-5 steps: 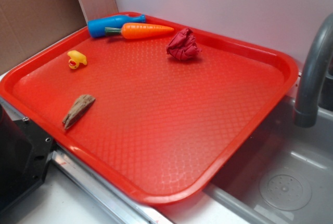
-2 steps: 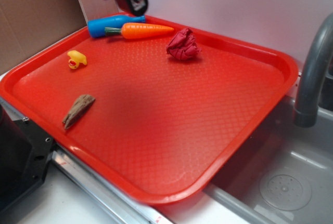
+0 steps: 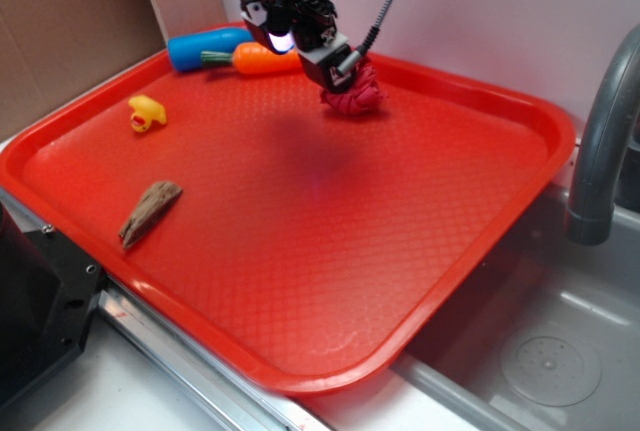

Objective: Grab the red paper.

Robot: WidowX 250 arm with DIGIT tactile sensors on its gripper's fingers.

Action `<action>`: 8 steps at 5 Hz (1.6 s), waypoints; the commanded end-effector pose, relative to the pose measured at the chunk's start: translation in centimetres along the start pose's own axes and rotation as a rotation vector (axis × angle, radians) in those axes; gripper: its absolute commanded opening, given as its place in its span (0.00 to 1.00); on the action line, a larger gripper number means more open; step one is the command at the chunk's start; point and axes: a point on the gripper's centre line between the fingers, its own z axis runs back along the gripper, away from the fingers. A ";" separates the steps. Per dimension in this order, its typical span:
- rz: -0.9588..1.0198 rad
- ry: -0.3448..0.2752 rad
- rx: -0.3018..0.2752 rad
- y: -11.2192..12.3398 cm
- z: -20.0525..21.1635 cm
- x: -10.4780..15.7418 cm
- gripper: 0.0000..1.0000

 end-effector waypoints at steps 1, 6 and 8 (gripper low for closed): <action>-0.060 -0.129 0.001 -0.4 -2.1 4.6 1.00; 0.158 -0.028 0.042 0.4 8.7 -0.8 0.00; 0.368 0.025 -0.036 1.2 16.7 -5.5 0.00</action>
